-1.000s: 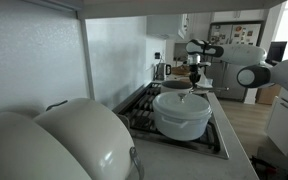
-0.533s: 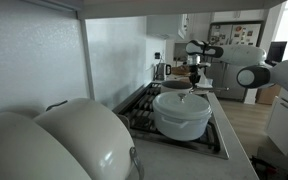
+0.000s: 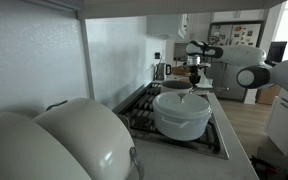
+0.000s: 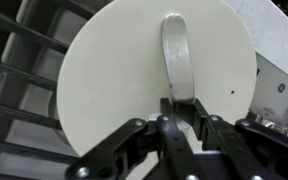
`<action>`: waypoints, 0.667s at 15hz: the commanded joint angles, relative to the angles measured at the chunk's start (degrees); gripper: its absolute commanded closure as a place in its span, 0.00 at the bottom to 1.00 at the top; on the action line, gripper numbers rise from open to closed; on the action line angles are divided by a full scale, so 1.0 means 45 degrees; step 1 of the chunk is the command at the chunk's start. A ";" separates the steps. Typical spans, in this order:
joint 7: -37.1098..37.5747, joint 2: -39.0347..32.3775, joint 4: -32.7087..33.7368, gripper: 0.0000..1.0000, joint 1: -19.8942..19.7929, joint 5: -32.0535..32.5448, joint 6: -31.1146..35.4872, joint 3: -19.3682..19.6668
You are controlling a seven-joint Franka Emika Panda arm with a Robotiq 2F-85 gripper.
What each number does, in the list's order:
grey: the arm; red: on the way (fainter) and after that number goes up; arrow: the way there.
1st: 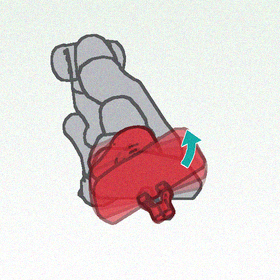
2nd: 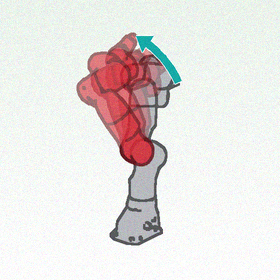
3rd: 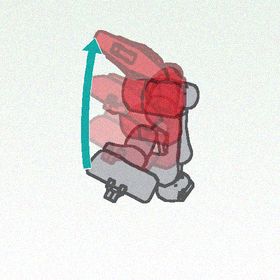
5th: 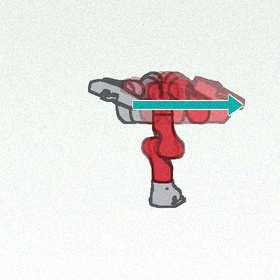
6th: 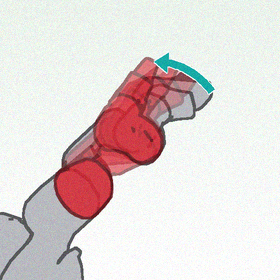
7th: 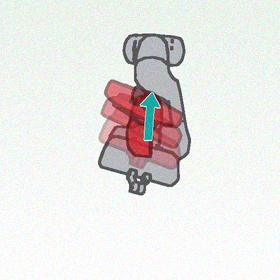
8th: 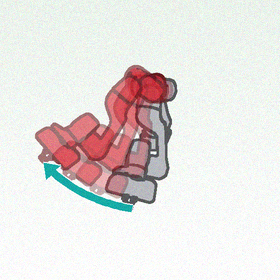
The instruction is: Move the pot at the right to the left then remove the lid on the pot on the right and place it on the stove
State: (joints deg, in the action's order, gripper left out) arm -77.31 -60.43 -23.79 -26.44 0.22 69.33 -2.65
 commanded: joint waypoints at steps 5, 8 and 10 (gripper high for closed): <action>0.0063 0.0495 -0.0470 0.94 -0.0072 -0.0177 0.0029 -0.0120; 0.0057 -0.0465 0.1240 0.94 0.0059 -0.0351 -0.0750 0.0124; 0.0080 0.0460 -0.0445 0.94 -0.0053 -0.0175 -0.0005 -0.0118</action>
State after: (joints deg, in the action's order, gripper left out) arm -77.31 -61.06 -23.28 -26.45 0.18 68.87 -2.65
